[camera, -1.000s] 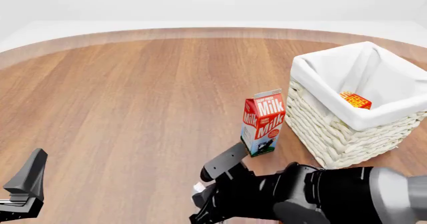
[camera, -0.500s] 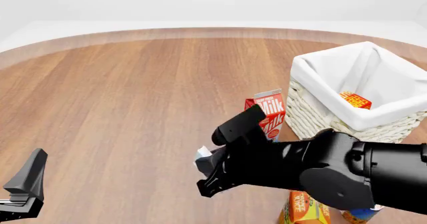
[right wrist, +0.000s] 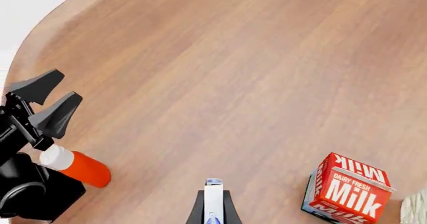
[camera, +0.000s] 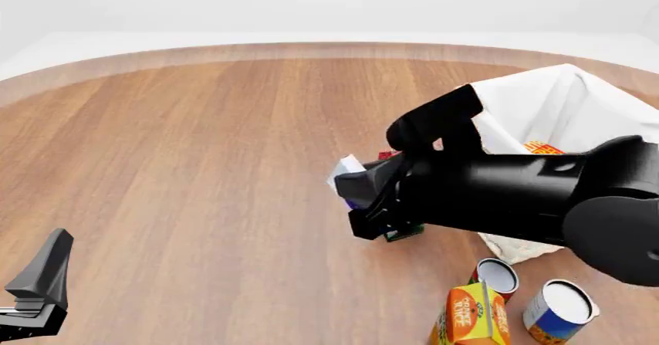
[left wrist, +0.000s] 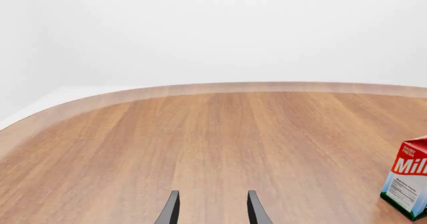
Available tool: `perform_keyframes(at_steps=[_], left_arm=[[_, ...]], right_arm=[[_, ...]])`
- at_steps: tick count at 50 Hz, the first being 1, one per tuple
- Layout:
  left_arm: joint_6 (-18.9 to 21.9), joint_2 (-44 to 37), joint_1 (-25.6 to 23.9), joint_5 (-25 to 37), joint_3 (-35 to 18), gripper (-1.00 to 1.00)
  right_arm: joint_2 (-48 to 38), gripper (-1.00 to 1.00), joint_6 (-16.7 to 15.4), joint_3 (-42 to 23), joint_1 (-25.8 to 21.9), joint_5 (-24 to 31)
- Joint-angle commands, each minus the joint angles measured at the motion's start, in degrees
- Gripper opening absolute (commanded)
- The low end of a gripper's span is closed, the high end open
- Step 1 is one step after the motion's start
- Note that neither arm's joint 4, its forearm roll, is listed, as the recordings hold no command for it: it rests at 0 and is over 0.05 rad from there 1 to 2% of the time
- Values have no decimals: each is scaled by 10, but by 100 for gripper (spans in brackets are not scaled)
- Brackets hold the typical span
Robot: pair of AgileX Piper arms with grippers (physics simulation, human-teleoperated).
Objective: Pick up the cream cheese box and the butter, and put them in the basket.
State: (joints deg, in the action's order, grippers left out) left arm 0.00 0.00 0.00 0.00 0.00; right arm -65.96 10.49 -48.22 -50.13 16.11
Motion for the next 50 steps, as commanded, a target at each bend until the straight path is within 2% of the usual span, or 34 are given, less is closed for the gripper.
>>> perform_keyframes(at_steps=[1, 22, 38, 45, 50], left_arm=[[0, 0, 0, 0, 0, 100], [0, 0, 0, 0, 0, 100], [0, 0, 0, 0, 0, 100], [0, 0, 0, 0, 0, 100], [0, 0, 0, 0, 0, 100]], right_arm=[[34, -100, -13, -23, 27, 22], [91, -100, -36, -74, 110, 71], [96, -100, -39, -86, 167, 72], [91, -100, -60, -100, 200, 78], [92, -100, -55, -111, 225, 83]])
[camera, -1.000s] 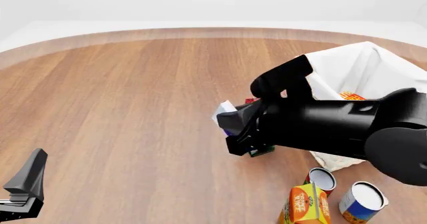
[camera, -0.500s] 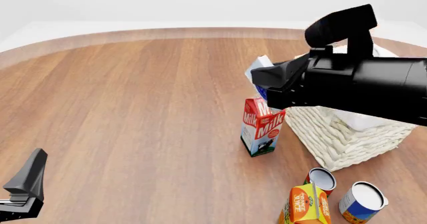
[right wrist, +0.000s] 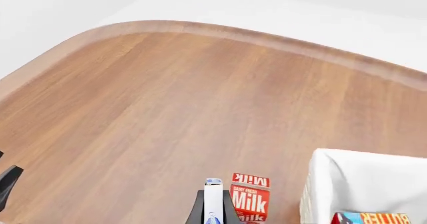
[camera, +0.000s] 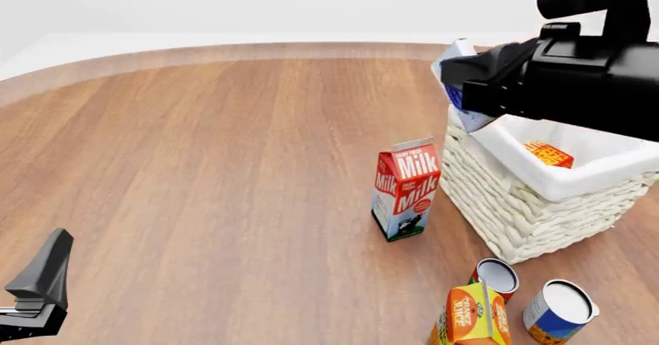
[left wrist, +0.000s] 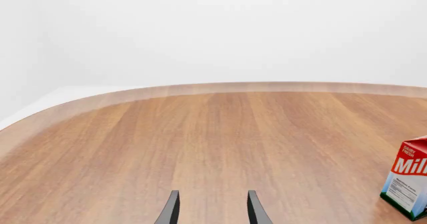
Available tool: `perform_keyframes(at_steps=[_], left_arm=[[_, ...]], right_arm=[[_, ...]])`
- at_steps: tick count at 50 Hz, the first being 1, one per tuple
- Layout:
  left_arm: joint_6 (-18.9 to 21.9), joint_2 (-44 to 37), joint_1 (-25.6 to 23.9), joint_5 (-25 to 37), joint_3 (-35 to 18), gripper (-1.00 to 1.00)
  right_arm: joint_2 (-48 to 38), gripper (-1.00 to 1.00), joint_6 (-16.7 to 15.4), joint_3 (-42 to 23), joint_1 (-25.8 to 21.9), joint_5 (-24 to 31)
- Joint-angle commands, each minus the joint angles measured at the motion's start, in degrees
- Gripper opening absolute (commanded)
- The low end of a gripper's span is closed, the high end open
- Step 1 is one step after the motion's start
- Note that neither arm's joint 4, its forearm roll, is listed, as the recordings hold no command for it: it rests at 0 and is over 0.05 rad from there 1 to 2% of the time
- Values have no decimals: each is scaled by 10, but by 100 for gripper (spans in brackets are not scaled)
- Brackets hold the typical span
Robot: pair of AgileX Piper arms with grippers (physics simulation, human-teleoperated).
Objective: Pick up the cream cheese box and the butter, and put them in the basket.
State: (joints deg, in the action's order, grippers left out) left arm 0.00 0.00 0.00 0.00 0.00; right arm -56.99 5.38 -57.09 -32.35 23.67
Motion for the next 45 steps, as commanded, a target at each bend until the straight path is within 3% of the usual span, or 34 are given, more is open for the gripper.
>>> perform_keyframes(at_steps=[1, 6, 17, 45], left_arm=[[0, 0, 0, 0, 0, 100], [0, 0, 0, 0, 0, 100], [0, 0, 0, 0, 0, 100], [0, 0, 0, 0, 0, 100]], right_arm=[[2, -100, -14, -23, 60, 6], [0, -100, -1, -26, 80, 4], [-1, -100, -12, -62, 125, 26], [-32, -100, 0, -52, 259, -5]])
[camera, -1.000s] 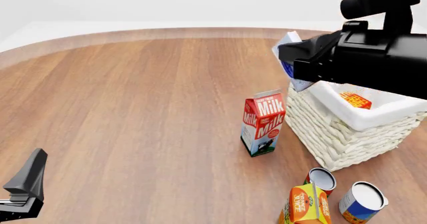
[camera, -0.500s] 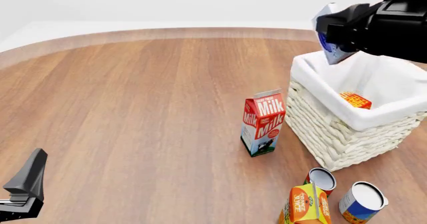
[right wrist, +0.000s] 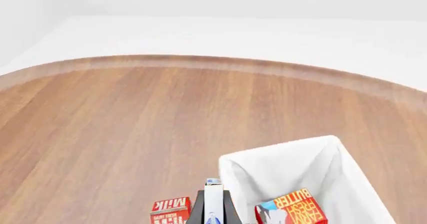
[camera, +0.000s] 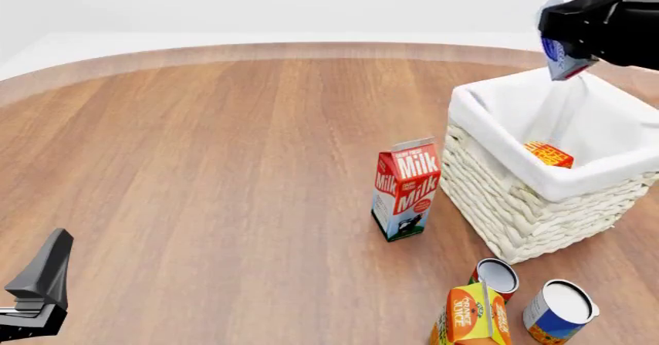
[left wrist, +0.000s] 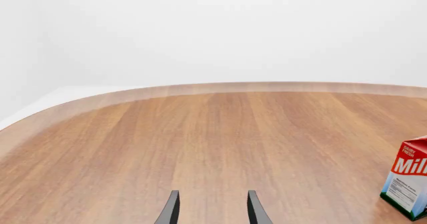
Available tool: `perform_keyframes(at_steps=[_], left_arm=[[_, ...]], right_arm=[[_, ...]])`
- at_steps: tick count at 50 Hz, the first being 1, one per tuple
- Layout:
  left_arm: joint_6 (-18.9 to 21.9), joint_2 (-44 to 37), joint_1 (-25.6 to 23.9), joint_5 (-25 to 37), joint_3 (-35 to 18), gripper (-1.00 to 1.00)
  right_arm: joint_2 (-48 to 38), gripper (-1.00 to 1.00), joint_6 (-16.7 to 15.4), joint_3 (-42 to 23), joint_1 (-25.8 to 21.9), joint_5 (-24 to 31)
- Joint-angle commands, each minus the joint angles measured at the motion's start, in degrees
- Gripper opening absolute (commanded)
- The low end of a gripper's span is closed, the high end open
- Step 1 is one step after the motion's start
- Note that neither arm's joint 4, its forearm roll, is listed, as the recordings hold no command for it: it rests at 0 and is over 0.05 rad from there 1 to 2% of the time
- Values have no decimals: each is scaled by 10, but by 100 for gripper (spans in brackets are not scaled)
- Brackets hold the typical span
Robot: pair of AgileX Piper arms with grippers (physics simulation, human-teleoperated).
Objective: Pick up the cream cheese box and the butter, and put them in the basket.
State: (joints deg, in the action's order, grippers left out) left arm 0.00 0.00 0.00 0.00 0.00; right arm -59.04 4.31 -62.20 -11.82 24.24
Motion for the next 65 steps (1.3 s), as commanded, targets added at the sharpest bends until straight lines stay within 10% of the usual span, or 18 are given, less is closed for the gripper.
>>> perform_keyframes(at_steps=[1, 65], left_arm=[[0, 0, 0, 0, 0, 100], [0, 0, 0, 0, 0, 100]], right_arm=[[-12, -100, 9, -2, 60, -10], [-104, -100, -15, 69, 148, -100]])
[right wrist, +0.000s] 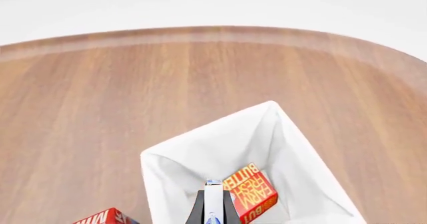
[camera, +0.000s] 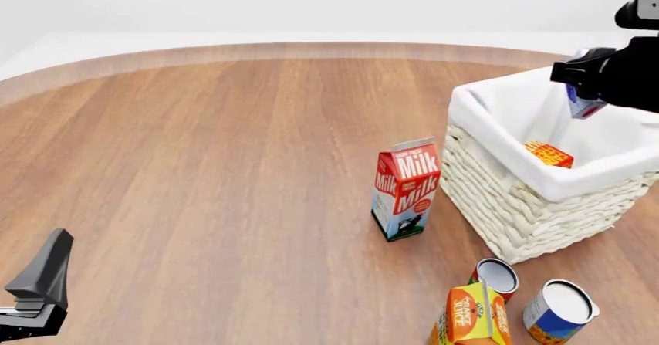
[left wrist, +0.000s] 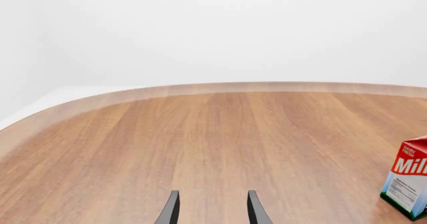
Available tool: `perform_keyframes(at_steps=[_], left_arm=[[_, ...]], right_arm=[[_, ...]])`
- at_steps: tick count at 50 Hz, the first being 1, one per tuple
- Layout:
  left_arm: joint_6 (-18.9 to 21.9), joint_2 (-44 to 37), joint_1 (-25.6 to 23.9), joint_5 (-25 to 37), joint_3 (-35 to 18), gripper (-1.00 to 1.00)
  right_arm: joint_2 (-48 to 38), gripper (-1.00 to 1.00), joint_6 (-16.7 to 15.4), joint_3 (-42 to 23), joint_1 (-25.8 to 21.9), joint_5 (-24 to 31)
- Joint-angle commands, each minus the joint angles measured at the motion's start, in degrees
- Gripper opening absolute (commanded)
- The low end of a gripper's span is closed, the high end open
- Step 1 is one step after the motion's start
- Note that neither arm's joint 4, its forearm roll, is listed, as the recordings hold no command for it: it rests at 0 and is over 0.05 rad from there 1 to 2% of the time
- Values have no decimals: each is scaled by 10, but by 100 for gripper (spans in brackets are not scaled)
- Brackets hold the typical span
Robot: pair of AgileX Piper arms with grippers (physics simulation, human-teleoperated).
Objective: Pick up the cream cheese box and the butter, and put them in the basket.
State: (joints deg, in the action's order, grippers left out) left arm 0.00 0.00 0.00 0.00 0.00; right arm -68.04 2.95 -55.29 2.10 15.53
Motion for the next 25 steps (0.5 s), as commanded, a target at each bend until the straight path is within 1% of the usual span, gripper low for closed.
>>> perform_keyframes(at_steps=[1, 3, 4, 5, 8, 10, 11, 14, 16, 19, 21, 22, 25], left_arm=[[0, 0, 0, 0, 0, 100], [0, 0, 0, 0, 0, 100], [0, 0, 0, 0, 0, 100], [0, 0, 0, 0, 0, 100], [0, 0, 0, 0, 0, 100], [0, 0, 0, 0, 0, 100], [0, 0, 0, 0, 0, 100], [0, 0, 0, 0, 0, 100], [0, 0, 0, 0, 0, 100], [0, 0, 0, 0, 0, 100], [0, 0, 0, 0, 0, 100], [0, 0, 0, 0, 0, 100], [0, 0, 0, 0, 0, 100]], right_arm=[[-19, -100, -1, -1, 12, -15], [-21, -100, -3, 0, 16, -18], [-21, -100, -2, -11, 19, -7], [-24, -100, -1, -4, 22, -15], [-30, -100, 0, -13, 34, -11], [-36, -100, 1, -10, 36, -18], [-44, -100, 0, 0, 40, -32], [-51, -100, 0, 3, 45, -40], [-56, -100, 1, -3, 45, -34], [-63, -100, 0, 14, 44, -53], [-66, -100, 0, 15, 42, -55], [-67, -100, 1, 5, 41, -46], [-72, -100, 0, 13, 40, -57]])
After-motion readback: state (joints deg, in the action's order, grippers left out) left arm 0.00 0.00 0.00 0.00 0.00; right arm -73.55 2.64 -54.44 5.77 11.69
